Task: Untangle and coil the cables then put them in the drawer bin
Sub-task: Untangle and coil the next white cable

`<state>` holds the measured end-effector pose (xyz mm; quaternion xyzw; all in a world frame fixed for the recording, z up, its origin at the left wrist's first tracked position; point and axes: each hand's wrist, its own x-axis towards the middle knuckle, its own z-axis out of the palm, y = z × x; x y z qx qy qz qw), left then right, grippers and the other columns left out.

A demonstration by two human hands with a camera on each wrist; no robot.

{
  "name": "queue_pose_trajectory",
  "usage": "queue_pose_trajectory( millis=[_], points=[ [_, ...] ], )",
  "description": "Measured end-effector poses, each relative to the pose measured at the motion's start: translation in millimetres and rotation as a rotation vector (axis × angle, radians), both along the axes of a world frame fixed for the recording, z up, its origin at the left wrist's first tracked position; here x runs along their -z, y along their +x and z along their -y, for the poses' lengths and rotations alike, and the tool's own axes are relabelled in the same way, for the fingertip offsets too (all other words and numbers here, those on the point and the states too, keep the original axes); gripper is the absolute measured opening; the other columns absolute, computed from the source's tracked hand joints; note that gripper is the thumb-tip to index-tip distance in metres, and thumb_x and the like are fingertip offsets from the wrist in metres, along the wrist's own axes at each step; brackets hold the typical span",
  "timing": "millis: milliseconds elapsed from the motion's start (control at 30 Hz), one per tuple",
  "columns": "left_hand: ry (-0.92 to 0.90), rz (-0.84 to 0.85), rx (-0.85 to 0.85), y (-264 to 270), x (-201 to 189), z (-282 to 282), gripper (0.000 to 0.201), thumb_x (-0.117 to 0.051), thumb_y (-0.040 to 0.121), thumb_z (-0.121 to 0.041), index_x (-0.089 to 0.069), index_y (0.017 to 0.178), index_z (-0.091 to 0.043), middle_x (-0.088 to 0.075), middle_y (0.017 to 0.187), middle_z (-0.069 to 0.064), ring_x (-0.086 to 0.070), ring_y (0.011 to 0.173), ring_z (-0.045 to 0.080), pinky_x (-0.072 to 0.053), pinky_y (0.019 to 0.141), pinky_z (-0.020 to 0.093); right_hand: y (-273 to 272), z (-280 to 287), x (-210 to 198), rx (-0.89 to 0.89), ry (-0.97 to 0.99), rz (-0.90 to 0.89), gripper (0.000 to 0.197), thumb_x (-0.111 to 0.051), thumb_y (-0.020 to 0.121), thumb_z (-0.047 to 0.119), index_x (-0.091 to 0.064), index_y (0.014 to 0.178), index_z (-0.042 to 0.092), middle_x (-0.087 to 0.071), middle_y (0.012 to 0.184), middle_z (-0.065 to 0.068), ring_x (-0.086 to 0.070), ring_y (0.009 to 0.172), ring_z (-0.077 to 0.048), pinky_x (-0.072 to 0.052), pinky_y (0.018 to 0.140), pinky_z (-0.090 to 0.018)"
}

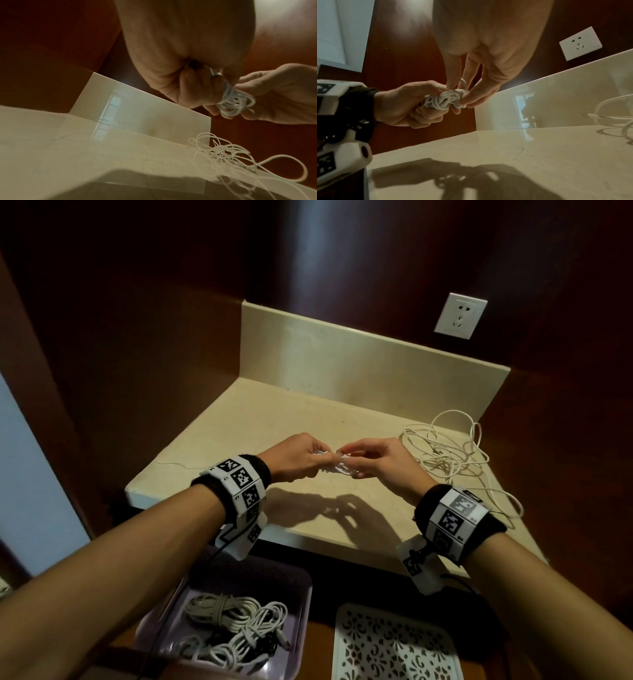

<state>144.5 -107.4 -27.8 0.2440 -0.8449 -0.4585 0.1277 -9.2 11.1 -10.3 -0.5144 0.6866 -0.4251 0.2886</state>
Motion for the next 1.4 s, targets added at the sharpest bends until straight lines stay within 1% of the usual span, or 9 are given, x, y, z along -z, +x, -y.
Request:
queue_pose_trajectory(
  millis=[133, 333, 433, 600, 800, 900, 1067, 1167, 1400],
  points=[
    [-0.019, 0.020, 0.006, 1.2, -1.2, -0.7, 0.032, -0.057, 0.094, -0.034, -0.071, 0.098, -0.006, -0.047, 0.058, -0.001, -0.036, 0.047, 0.011, -0.028, 0.043, 0.023, 1.1, 1.5, 0.7, 0.009, -0.017, 0.044, 0.013, -0.065, 0.089, 0.002, -0.071, 0.101, 0.003, -0.069, 0.084, -0.010, -0.064, 0.072, -0.011, -0.057, 0.067, -0.023],
    [-0.105, -0.006, -0.003, 0.6, 1.2, -0.9, 0.024, -0.055, 0.094, -0.024, -0.074, 0.093, -0.008, -0.050, 0.058, 0.000, -0.039, 0.049, 0.010, -0.031, 0.048, 0.022, 2.0, 1.9, -0.4, -0.050, 0.040, 0.072, 0.014, -0.060, 0.092, 0.000, -0.068, 0.102, -0.003, -0.067, 0.085, -0.011, -0.064, 0.072, -0.012, -0.056, 0.063, -0.021],
    [-0.111, -0.009, -0.003, 0.1, 2.5, -1.5, 0.026, -0.054, 0.095, -0.024, -0.074, 0.093, -0.008, -0.050, 0.058, -0.001, -0.038, 0.046, 0.007, -0.030, 0.045, 0.019, -2.5, 1.3, -1.2, -0.117, 0.094, 0.026, 0.014, -0.060, 0.092, 0.001, -0.068, 0.103, 0.002, -0.069, 0.085, -0.006, -0.065, 0.072, -0.008, -0.056, 0.068, -0.021],
    [-0.097, 0.029, 0.039, -1.8, 3.6, -3.0, 0.031, -0.051, 0.098, -0.028, -0.073, 0.097, -0.007, -0.050, 0.060, 0.001, -0.039, 0.051, 0.014, -0.030, 0.047, 0.023, -7.5, 2.3, -0.6, -0.163, 0.147, -0.072, 0.013, -0.058, 0.093, -0.001, -0.066, 0.102, 0.005, -0.068, 0.089, -0.008, -0.064, 0.076, -0.013, -0.055, 0.071, -0.019],
    [-0.088, 0.047, 0.052, -4.8, 3.7, -2.6, 0.034, -0.049, 0.099, -0.029, -0.071, 0.096, -0.004, -0.050, 0.063, 0.003, -0.037, 0.050, 0.013, -0.029, 0.044, 0.021, -17.2, 2.3, 1.6, -0.179, 0.155, -0.075, 0.015, -0.057, 0.094, 0.002, -0.066, 0.098, 0.012, -0.068, 0.092, -0.008, -0.066, 0.084, -0.017, -0.056, 0.082, -0.028],
    [-0.089, 0.041, 0.052, -8.5, 7.6, -3.5, 0.033, -0.050, 0.098, -0.030, -0.072, 0.094, -0.006, -0.052, 0.064, 0.004, -0.041, 0.056, 0.017, -0.032, 0.048, 0.024, -18.2, -0.7, 1.2, -0.155, 0.152, -0.066, 0.017, -0.062, 0.090, -0.001, -0.069, 0.093, 0.015, -0.069, 0.087, -0.008, -0.066, 0.079, -0.016, -0.057, 0.078, -0.028],
    [-0.103, 0.040, 0.060, -13.6, 12.1, -4.7, 0.027, -0.053, 0.096, -0.027, -0.073, 0.088, -0.012, -0.058, 0.070, 0.007, -0.048, 0.063, 0.018, -0.037, 0.059, 0.029, -18.5, -3.6, -1.3, -0.117, 0.185, -0.237, 0.014, -0.069, 0.086, 0.004, -0.071, 0.098, 0.012, -0.067, 0.074, 0.001, -0.060, 0.066, -0.012, -0.052, 0.057, -0.026],
    [-0.124, 0.059, 0.086, -15.9, 9.8, -5.5, 0.026, -0.053, 0.097, -0.025, -0.073, 0.090, -0.010, -0.059, 0.070, 0.007, -0.048, 0.063, 0.017, -0.037, 0.059, 0.029, -15.9, -4.6, -1.8, -0.120, 0.211, -0.293, 0.015, -0.068, 0.088, 0.007, -0.071, 0.101, 0.013, -0.068, 0.072, 0.002, -0.060, 0.064, -0.013, -0.050, 0.058, -0.030],
    [-0.134, 0.035, 0.034, -16.4, 14.1, -0.9, 0.026, -0.052, 0.096, -0.024, -0.072, 0.084, -0.012, -0.057, 0.066, 0.005, -0.047, 0.059, 0.015, -0.037, 0.058, 0.028, -13.8, -2.8, -3.2, -0.144, 0.207, -0.241, 0.018, -0.068, 0.087, 0.002, -0.072, 0.102, 0.009, -0.071, 0.081, -0.004, -0.065, 0.068, -0.013, -0.056, 0.066, -0.021]
  ],
)
